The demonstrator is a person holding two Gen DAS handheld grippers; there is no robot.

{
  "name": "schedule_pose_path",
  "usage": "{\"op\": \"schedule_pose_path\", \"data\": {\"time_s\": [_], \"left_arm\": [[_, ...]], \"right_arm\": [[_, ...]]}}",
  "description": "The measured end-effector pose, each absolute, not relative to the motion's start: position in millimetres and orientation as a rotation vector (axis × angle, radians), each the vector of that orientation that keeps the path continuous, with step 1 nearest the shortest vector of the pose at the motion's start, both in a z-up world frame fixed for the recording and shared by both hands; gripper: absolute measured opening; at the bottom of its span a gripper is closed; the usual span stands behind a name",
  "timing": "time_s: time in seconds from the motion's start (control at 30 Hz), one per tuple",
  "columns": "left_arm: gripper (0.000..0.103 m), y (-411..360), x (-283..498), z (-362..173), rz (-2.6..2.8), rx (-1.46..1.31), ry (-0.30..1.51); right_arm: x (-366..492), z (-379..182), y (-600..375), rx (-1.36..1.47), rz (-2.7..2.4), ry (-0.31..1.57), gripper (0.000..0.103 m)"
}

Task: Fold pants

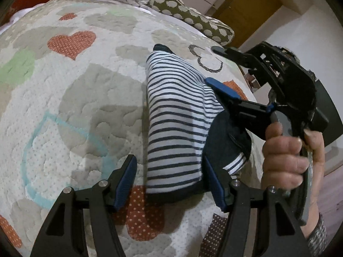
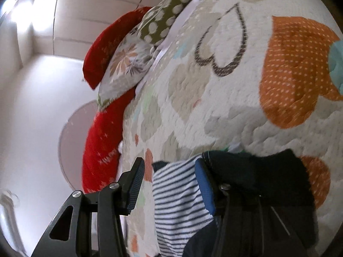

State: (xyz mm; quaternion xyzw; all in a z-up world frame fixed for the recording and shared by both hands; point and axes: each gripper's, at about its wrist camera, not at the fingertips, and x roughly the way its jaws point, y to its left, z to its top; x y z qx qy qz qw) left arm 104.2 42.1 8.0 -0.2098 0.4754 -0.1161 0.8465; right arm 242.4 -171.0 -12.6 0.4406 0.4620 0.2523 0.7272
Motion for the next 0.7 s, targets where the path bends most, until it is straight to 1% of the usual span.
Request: {"op": "schedule_pose_path", "data": {"time_s": [0.1, 0.13, 0.17, 0.23, 0.27, 0.3, 0.33, 0.37, 0.4, 0.47, 0.53, 0.57, 0.6, 0.67, 0.7], "left_arm": [[0.063, 43.5, 102.4, 7.1, -0.254, -0.427, 0.996], [0.063, 45.3, 101.5, 7.3, -0.252, -0.418, 0.991], [0.063, 47.6, 100.7, 8.4, -0.249, -0.410, 0.988], [0.063, 51.1, 98.7, 8.6, -0.250, -0.414, 0.986], [0.063, 51.5, 97.8, 8.9, -0.250, -0.413, 0.985], [0.063, 51.5, 97.2, 9.2, -0.247, -0.409, 0.984], [0.063, 51.1, 96.4, 9.6, -0.243, -0.404, 0.984], [0.063, 51.2, 94.9, 10.4, -0.237, -0.400, 0.983], [0.063, 50.8, 92.5, 11.3, -0.234, -0.397, 0.983], [0.063, 51.5, 84.9, 15.4, -0.223, -0.385, 0.981], [0.063, 53.8, 75.2, 20.1, -0.212, -0.382, 0.973], [0.063, 56.3, 67.5, 23.3, -0.206, -0.386, 0.969], [0.063, 58.4, 61.4, 25.6, -0.202, -0.390, 0.967], [0.067, 64.1, 42.3, 31.8, -0.188, -0.395, 0.955], [0.068, 65.4, 35.7, 34.1, -0.178, -0.393, 0.950]], "right_arm": [[240.9, -7.3, -186.2, 1.010, 0.506, 0.974, 0.052], [237.5, -0.1, -194.4, 0.979, 0.448, 0.949, 0.054], [234.8, 4.6, -198.9, 0.948, 0.406, 0.937, 0.062], [227.6, 15.1, -206.2, 0.867, 0.361, 0.926, 0.063], [222.7, 20.1, -205.5, 0.814, 0.369, 0.933, 0.061], [213.2, 27.5, -202.1, 0.738, 0.370, 0.931, 0.054], [201.1, 34.9, -198.2, 0.665, 0.381, 0.915, 0.050], [183.3, 44.0, -189.8, 0.567, 0.408, 0.892, 0.042], [171.2, 47.4, -183.9, 0.515, 0.423, 0.876, 0.039], [146.0, 45.5, -175.1, 0.454, 0.459, 0.863, 0.039], [132.4, 26.3, -179.7, 0.484, 0.477, 0.907, 0.039], [131.9, 10.9, -188.4, 0.535, 0.449, 0.939, 0.036], [131.5, 0.6, -197.9, 0.589, 0.437, 0.949, 0.036], [131.2, -15.6, -225.1, 0.808, 0.452, 0.953, 0.036], [126.7, -19.0, -238.1, 0.913, 0.454, 0.945, 0.037]]}}
